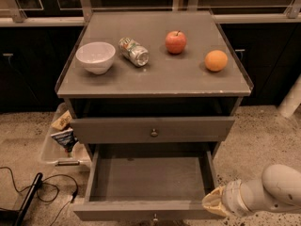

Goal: Close middle drawer

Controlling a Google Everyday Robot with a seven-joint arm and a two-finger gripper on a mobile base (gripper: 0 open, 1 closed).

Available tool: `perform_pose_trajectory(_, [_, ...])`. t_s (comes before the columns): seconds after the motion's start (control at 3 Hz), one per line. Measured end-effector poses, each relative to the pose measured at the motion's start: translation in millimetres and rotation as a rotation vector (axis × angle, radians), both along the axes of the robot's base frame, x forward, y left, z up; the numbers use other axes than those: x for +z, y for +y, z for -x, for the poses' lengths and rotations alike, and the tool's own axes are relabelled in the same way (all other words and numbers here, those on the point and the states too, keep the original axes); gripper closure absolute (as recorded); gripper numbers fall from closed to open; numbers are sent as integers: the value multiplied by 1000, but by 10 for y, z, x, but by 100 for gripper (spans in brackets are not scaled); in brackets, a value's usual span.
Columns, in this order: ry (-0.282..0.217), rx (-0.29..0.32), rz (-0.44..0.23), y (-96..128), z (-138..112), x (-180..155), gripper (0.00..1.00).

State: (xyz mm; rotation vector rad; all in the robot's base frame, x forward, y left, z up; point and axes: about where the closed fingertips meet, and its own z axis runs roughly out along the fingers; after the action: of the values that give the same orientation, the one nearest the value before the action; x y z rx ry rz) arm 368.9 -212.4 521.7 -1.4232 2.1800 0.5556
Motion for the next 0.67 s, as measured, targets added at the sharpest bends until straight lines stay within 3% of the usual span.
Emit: perform_pose_trajectory(0.67, [-3, 28, -15, 108, 78, -91, 100])
